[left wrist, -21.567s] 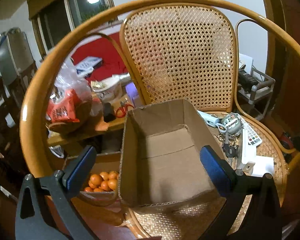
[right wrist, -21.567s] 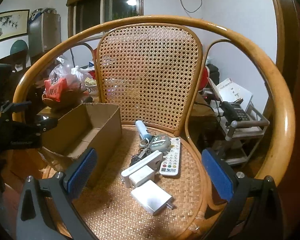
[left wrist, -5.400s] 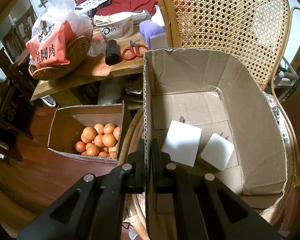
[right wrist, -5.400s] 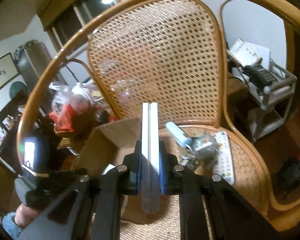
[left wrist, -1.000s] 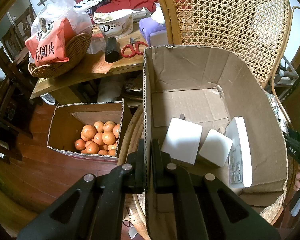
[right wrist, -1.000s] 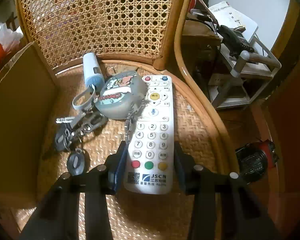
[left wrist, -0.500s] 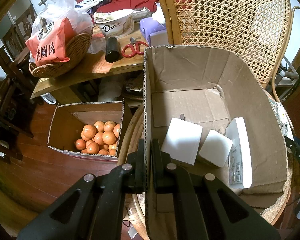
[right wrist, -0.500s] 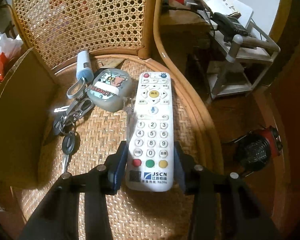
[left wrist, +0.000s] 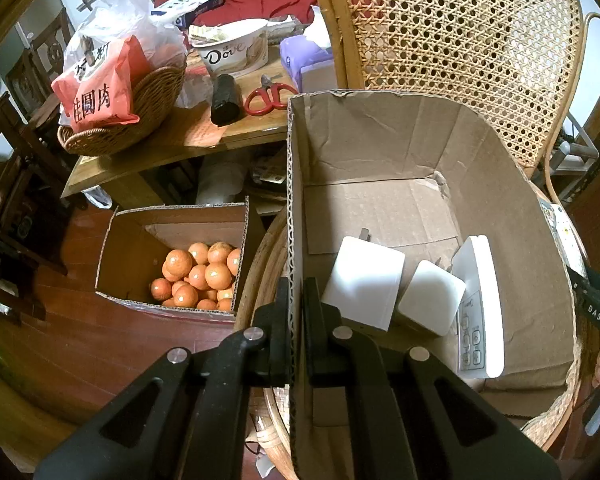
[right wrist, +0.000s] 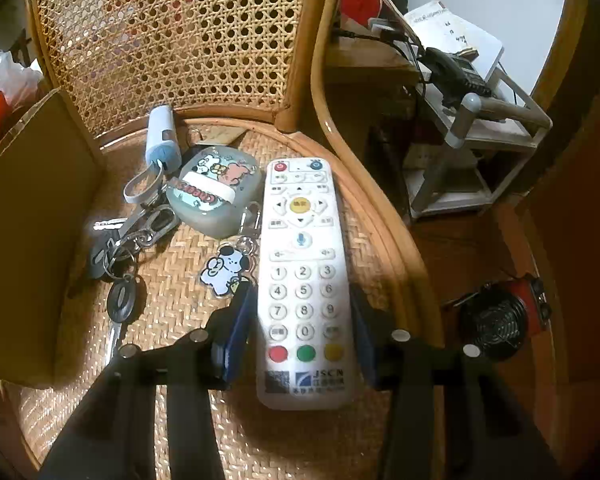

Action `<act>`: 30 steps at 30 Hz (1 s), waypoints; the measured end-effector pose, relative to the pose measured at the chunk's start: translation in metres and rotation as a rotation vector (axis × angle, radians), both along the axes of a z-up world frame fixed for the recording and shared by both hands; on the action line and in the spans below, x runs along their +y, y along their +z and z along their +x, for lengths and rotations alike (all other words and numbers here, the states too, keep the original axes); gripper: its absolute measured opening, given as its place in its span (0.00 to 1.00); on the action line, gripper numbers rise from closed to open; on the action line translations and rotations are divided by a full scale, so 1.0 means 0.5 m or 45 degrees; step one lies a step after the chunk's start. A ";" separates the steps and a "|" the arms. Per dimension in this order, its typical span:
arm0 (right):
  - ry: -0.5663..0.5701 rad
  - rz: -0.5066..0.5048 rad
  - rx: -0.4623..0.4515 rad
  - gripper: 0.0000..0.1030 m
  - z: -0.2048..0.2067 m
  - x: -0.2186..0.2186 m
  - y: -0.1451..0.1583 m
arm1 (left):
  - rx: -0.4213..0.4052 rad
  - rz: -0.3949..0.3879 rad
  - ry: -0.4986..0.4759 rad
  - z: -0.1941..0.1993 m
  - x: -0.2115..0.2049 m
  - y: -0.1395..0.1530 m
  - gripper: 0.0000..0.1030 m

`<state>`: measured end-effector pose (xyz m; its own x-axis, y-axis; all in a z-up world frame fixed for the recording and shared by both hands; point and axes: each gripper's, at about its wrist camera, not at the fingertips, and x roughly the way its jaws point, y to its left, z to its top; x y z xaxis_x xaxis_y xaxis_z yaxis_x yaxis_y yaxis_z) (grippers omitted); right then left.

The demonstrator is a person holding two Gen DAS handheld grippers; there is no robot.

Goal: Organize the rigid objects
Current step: 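Lift the remote and carry it over the cardboard box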

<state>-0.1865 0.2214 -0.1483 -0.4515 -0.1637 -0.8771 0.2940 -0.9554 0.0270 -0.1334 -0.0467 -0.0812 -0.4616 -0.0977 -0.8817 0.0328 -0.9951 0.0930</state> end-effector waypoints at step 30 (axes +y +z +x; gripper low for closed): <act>0.125 -0.382 0.379 0.43 0.133 -0.165 0.222 | 0.003 0.002 0.017 0.000 0.008 -0.002 0.04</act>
<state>-0.1198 0.1389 -0.0373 -0.6472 -0.4465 -0.6179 0.4200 -0.8853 0.1997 -0.1334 -0.0428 -0.0821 -0.4622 -0.1026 -0.8808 0.0463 -0.9947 0.0916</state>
